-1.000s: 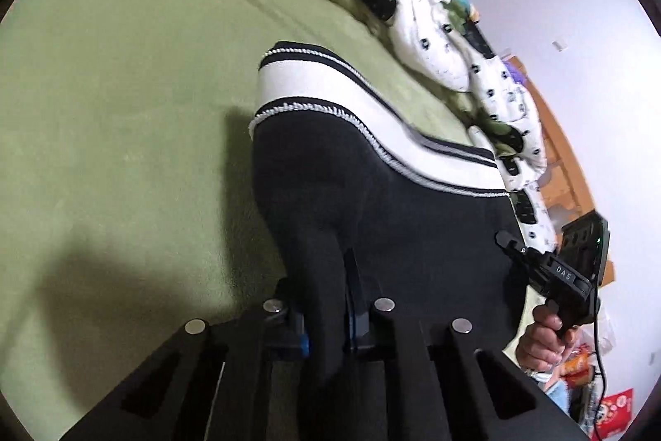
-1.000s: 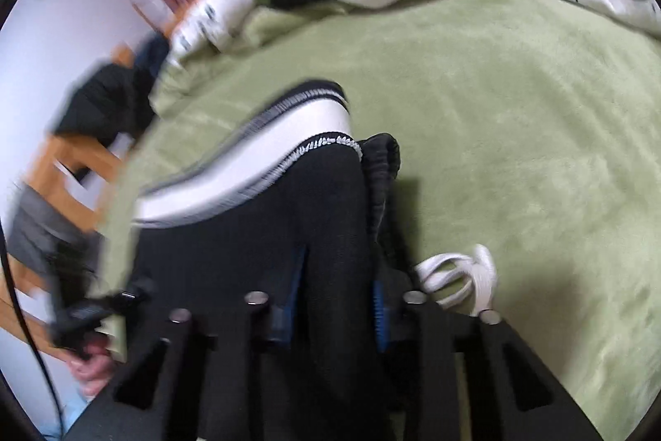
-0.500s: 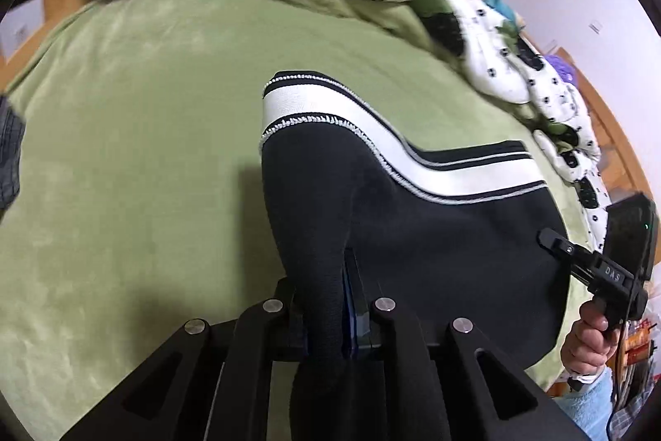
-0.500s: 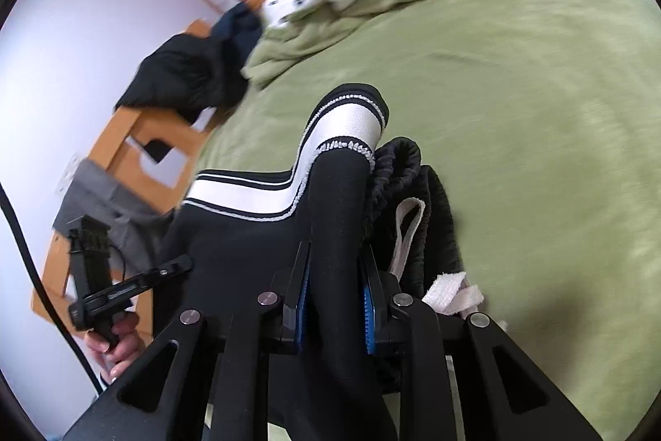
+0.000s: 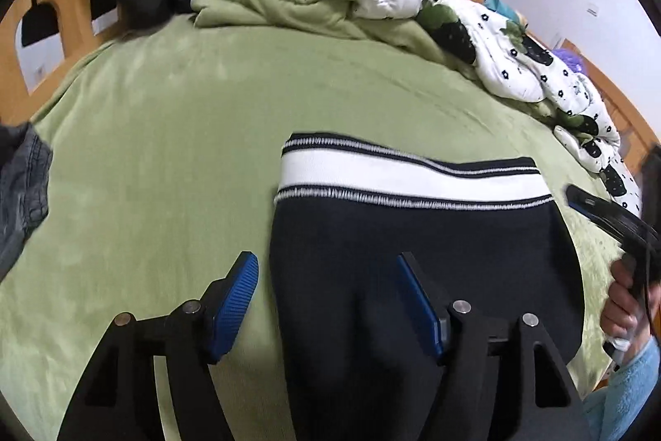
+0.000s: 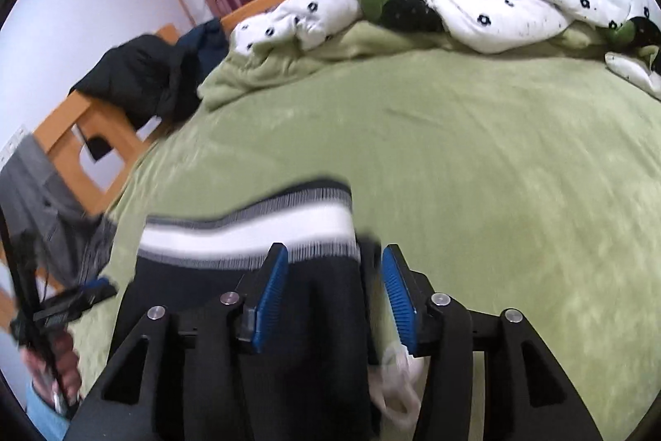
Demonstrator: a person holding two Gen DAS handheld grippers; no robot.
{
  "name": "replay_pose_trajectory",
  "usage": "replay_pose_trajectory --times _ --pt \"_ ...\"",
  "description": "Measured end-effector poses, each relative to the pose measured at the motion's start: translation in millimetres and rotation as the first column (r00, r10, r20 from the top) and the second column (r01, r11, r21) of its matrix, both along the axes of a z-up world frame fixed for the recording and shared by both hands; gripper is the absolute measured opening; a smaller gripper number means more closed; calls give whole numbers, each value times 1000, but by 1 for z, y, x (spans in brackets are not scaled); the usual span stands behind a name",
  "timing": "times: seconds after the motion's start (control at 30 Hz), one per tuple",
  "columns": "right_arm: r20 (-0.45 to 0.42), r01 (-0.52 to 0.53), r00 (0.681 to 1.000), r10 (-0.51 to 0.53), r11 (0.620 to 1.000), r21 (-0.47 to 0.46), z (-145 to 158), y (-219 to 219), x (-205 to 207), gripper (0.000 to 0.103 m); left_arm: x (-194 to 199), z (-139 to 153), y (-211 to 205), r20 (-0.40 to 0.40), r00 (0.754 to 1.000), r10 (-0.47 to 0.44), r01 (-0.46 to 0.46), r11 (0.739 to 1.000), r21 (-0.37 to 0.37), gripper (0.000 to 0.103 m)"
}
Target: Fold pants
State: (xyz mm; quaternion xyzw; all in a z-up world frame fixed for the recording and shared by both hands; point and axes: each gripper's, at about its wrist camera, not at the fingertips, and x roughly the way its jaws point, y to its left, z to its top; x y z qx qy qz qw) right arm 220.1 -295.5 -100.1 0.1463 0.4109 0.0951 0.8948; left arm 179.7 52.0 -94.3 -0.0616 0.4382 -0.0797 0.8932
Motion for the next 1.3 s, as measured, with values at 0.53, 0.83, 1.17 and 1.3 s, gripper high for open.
replay_pose_trajectory --times 0.53,0.83,1.17,1.3 --pt "-62 -17 998 17 1000 2 -32 1 18 21 38 -28 1 -32 999 43 -47 987 -151 65" --pt "135 -66 988 81 992 -110 24 38 3 26 30 6 -32 159 986 -40 49 997 -53 65" --pt "27 -103 994 110 974 -200 -33 57 42 23 70 -47 -44 3 999 -46 46 998 51 66" --pt "51 -94 993 109 966 -241 -32 63 35 23 67 -49 -47 10 999 -46 45 996 71 67"
